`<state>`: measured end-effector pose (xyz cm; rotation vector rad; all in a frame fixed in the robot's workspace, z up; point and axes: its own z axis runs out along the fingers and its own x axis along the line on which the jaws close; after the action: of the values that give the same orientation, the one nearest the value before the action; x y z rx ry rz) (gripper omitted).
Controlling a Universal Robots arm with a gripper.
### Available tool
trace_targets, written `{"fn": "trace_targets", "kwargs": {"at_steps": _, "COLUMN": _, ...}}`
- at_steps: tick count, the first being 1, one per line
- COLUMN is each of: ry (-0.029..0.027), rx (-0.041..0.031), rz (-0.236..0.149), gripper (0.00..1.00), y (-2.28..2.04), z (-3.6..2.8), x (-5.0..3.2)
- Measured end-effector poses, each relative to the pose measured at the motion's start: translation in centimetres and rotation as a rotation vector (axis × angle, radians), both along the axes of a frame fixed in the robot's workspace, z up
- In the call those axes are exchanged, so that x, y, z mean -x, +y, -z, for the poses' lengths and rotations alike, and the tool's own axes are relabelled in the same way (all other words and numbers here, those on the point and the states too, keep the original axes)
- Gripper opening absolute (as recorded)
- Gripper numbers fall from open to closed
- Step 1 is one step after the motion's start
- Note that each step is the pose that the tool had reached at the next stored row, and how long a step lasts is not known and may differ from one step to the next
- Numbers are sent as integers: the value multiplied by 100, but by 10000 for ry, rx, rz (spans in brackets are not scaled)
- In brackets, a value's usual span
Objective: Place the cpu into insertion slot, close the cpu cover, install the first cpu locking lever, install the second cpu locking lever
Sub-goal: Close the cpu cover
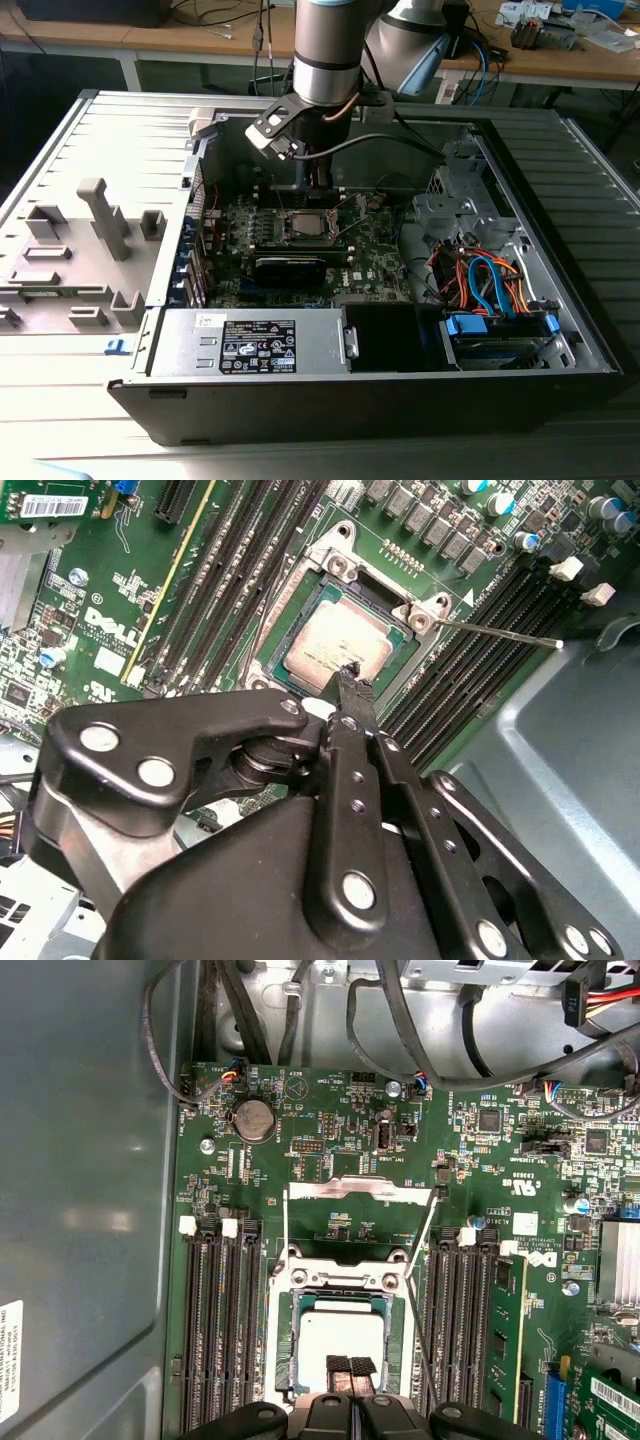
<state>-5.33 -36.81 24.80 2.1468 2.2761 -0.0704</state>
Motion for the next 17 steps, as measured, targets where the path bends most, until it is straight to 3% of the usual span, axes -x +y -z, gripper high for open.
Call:
{"fn": "trace_targets", "kwargs": {"at_steps": 8, "ry": 0, "rx": 0, "rz": 0, "gripper": 11, "y": -5, "z": -7, "x": 0}}
{"fn": "trace_targets", "kwargs": {"at_steps": 12, "ry": 0, "rx": -4, "rz": -5, "gripper": 11, "y": -4, "z": -43, "x": 0}}
{"fn": "trace_targets", "kwargs": {"at_steps": 15, "ry": -1, "rx": -34, "rz": -229, "gripper": 11, "y": -4, "z": -47, "x": -1}}
{"fn": "trace_targets", "kwargs": {"at_steps": 17, "ry": 1, "rx": -31, "rz": -590, "gripper": 11, "y": -5, "z": -49, "x": -1}}
